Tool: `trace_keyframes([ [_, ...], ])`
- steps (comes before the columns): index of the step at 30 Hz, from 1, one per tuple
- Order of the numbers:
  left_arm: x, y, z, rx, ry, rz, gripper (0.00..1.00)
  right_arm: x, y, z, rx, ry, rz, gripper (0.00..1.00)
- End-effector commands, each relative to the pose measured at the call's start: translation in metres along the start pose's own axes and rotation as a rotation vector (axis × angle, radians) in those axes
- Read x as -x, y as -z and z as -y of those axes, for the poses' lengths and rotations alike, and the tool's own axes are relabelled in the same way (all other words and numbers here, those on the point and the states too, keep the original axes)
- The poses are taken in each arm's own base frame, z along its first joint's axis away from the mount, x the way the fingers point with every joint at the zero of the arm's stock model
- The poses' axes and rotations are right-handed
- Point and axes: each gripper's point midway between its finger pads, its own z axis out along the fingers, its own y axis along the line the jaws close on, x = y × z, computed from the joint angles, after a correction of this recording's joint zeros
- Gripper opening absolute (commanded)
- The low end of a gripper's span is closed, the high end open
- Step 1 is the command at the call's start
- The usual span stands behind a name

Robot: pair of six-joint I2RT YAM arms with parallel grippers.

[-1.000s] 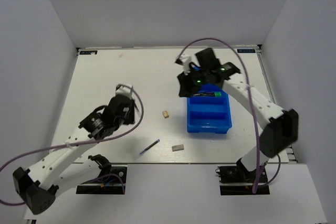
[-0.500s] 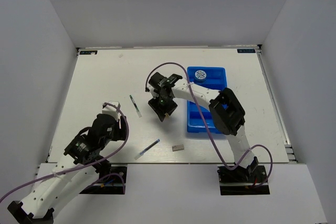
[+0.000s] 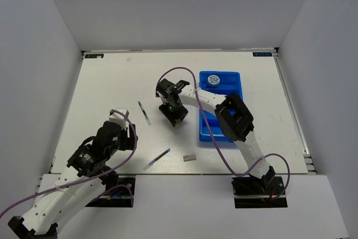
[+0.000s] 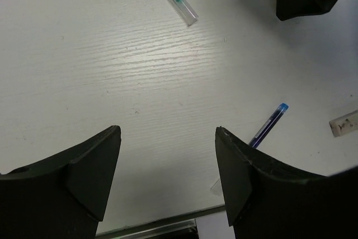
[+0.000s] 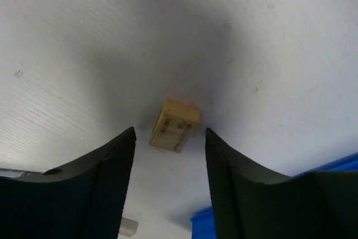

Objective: Sort the stationery into containers
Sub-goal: Grab a piece of stationery with the right arm

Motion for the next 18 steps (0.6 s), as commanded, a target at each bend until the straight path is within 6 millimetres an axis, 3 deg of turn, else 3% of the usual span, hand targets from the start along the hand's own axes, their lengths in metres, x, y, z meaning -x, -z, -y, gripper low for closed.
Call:
trace_keyframes([
  [1,0.006,0.000,0.008,-0.044,-0.003,0.023,0.79,0.019,-0.008,0.004,-0.028,-0.016,0.048,0.54],
  [5,0.005,-0.001,0.014,-0.077,-0.009,0.015,0.77,0.013,-0.015,0.008,-0.053,-0.012,0.023,0.32],
  [6,0.004,-0.001,0.014,-0.081,-0.012,0.013,0.77,0.013,-0.015,0.008,-0.058,-0.013,0.024,0.21],
  [10,0.004,-0.001,0.020,-0.117,-0.019,0.011,0.77,0.008,-0.003,0.015,-0.076,-0.002,0.039,0.00],
  [12,0.003,0.000,0.028,-0.163,-0.035,0.008,0.76,0.012,0.019,0.014,-0.063,0.018,0.080,0.00],
  [13,-0.001,-0.001,0.042,-0.244,-0.049,0.001,0.76,0.014,0.028,0.003,0.003,0.041,0.092,0.00],
  [14,0.001,0.006,0.069,-0.403,-0.070,0.005,0.72,0.025,0.061,0.002,0.013,0.073,0.180,0.00],
  [15,-0.010,0.003,0.079,-0.472,-0.115,-0.027,0.70,0.026,0.073,-0.006,0.072,0.088,0.202,0.00],
  [16,-0.006,0.003,0.092,-0.543,-0.122,-0.017,0.68,0.028,0.085,-0.009,0.084,0.105,0.232,0.00],
  [17,-0.013,0.016,0.111,-0.677,-0.139,-0.061,0.66,0.040,0.125,-0.008,0.073,0.161,0.355,0.00],
  [18,-0.018,0.013,0.116,-0.698,-0.148,-0.119,0.64,0.038,0.135,-0.005,0.062,0.172,0.375,0.00],
])
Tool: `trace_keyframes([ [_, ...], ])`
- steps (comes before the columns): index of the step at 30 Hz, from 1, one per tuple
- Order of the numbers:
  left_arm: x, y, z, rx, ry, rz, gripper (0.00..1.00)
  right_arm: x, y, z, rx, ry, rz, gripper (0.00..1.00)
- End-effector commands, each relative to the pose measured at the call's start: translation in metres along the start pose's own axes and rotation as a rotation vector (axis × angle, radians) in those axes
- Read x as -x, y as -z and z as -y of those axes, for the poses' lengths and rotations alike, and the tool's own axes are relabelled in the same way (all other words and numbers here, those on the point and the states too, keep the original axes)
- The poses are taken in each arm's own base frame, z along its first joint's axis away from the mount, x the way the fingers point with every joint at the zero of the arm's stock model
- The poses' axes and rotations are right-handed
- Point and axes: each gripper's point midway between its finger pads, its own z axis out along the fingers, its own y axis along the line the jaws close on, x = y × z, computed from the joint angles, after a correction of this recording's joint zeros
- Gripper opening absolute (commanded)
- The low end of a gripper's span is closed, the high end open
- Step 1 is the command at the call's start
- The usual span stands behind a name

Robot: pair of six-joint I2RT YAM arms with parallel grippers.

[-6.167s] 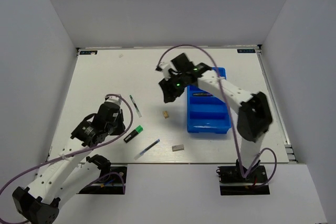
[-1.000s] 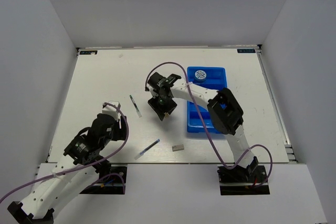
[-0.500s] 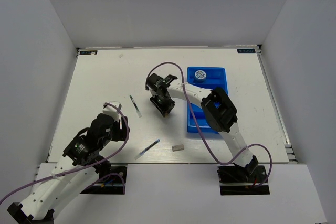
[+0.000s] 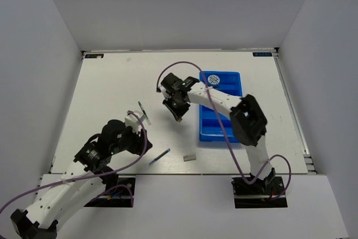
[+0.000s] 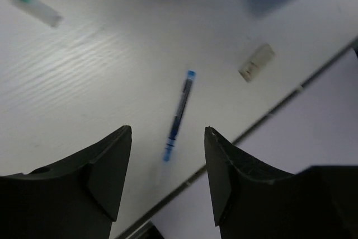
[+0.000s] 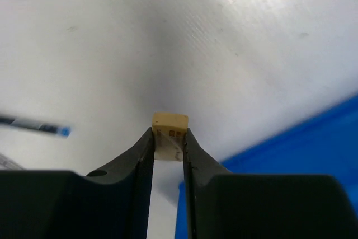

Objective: Sort the stationery into containers
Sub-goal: Grab a piece of stationery with the right arm, then place the stationery into the container

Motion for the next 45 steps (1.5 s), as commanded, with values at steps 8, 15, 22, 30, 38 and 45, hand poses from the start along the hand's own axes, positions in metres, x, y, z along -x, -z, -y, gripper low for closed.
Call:
trace_keyframes([
  [8,0.001,-0.026,0.094,-0.394,-0.262,-0.109,0.64,0.002,0.175,0.091,-0.406,0.103,0.347,0.00],
  [15,-0.009,-0.063,0.125,-0.371,-0.502,-0.208,0.70,-0.069,0.152,0.136,-0.362,-0.073,0.229,0.00],
  [22,-0.008,-0.087,0.128,-0.335,-0.593,-0.240,0.71,-0.074,0.131,0.154,-0.232,-0.226,0.204,0.00],
  [30,-0.019,-0.106,0.128,-0.298,-0.637,-0.258,0.71,-0.089,0.101,0.156,-0.066,-0.345,0.118,0.00],
  [38,-0.019,-0.122,0.133,-0.276,-0.647,-0.224,0.71,-0.094,0.090,0.165,-0.044,-0.383,0.097,0.34],
  [45,-0.023,-0.133,0.139,-0.255,-0.673,-0.227,0.71,-0.097,0.095,0.162,-0.008,-0.395,0.106,0.58],
])
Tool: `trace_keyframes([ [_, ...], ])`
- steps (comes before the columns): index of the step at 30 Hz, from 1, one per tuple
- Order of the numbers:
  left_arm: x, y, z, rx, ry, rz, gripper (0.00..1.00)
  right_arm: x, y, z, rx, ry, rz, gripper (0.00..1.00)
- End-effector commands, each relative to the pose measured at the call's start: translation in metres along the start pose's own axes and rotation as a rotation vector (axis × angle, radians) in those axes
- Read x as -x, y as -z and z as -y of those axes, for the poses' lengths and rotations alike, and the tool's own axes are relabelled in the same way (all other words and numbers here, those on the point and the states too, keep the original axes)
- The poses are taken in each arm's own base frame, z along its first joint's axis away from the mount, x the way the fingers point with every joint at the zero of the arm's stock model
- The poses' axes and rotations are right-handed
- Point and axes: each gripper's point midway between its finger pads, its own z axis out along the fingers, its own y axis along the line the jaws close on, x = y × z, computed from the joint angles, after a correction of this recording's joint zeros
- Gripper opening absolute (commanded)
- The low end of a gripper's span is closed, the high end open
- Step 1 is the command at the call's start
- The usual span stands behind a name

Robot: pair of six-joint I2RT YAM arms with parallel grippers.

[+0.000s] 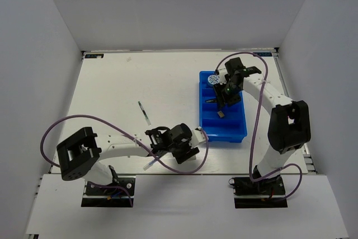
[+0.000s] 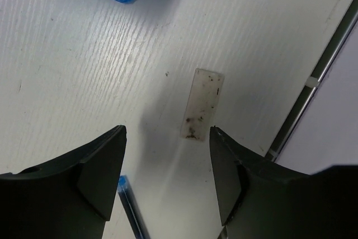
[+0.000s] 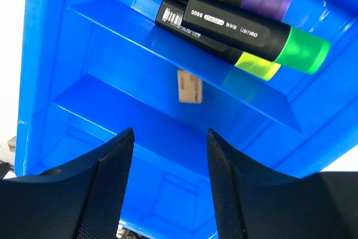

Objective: Sort the stationery into containers
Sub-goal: Place the stationery into the container, then grab a piece of stationery with the left arm

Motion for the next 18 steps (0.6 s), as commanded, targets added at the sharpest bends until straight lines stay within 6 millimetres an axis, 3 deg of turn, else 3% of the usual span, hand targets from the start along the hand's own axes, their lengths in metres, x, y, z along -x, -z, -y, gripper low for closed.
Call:
trace_keyframes([
  [1,0.030,0.001,-0.001,0.030,-0.023,0.078,0.71,0.001,0.010,-0.004,0.039,-0.008,0.011,0.58],
  [5,0.030,-0.004,0.002,0.042,-0.045,0.072,0.70,0.002,0.024,-0.006,0.050,-0.014,0.050,0.58],
  [10,0.030,-0.012,0.004,0.045,-0.058,0.062,0.66,0.004,0.058,-0.011,0.074,-0.049,0.175,0.57],
  [18,0.019,-0.026,0.016,0.017,-0.092,0.007,0.63,-0.012,0.065,-0.004,0.103,-0.110,0.194,0.57],
])
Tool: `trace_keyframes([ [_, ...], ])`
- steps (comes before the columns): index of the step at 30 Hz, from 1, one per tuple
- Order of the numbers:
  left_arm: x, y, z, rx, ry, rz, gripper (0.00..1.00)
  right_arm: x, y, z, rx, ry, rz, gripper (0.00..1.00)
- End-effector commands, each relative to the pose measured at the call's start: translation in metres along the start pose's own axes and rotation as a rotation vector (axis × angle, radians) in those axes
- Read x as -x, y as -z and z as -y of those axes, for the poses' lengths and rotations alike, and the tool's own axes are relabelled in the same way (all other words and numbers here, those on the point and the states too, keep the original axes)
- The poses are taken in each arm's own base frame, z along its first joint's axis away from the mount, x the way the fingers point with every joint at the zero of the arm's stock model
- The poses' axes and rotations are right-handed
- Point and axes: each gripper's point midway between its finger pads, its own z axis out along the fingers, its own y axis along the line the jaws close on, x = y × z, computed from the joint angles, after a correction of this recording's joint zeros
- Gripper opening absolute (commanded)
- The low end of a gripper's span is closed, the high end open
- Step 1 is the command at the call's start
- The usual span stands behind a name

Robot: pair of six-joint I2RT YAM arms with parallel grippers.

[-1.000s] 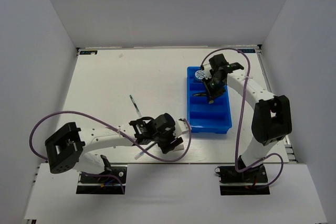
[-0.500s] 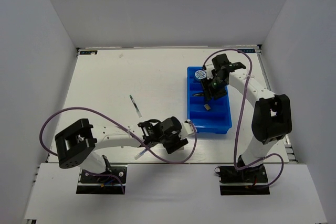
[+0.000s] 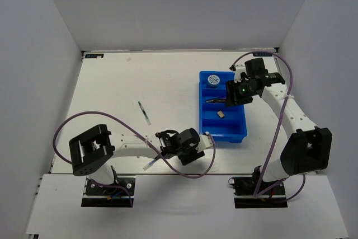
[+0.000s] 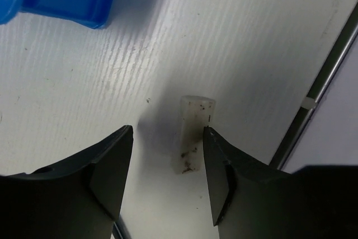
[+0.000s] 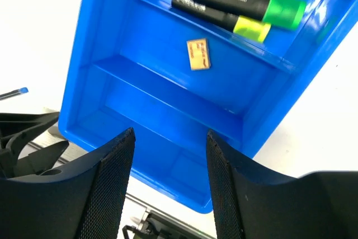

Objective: Sort the stationery into containers
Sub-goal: Grab a piece of stationery with the left arm, then place the stationery into the container

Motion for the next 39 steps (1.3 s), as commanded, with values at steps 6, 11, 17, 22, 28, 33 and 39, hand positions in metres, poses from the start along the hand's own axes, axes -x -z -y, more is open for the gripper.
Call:
trace_keyframes([
  [6,-0.002,-0.004,0.013,-0.013,-0.022,-0.019,0.61,-0.003,0.004,0.002,0.063,-0.083,0.021,0.57],
  [11,-0.018,-0.010,0.015,-0.012,-0.015,-0.067,0.49,-0.004,0.007,0.005,0.075,-0.107,0.032,0.57],
  [17,-0.023,-0.013,0.008,0.032,-0.016,-0.087,0.16,-0.009,0.012,0.007,0.092,-0.125,0.046,0.57],
  [22,0.027,0.029,0.001,0.060,0.009,0.029,0.00,-0.011,0.026,0.000,0.132,-0.054,0.076,0.91],
  [28,0.112,0.094,-0.005,0.027,-0.023,0.208,0.00,-0.023,0.023,0.007,0.103,0.001,0.157,0.00],
  [33,0.167,0.101,-0.033,0.010,-0.056,0.289,0.00,-0.026,0.030,0.021,0.000,0.010,0.239,0.03],
  [39,0.217,0.058,-0.087,-0.026,0.021,0.331,0.00,-0.018,0.046,0.037,-0.106,0.021,0.346,0.16],
])
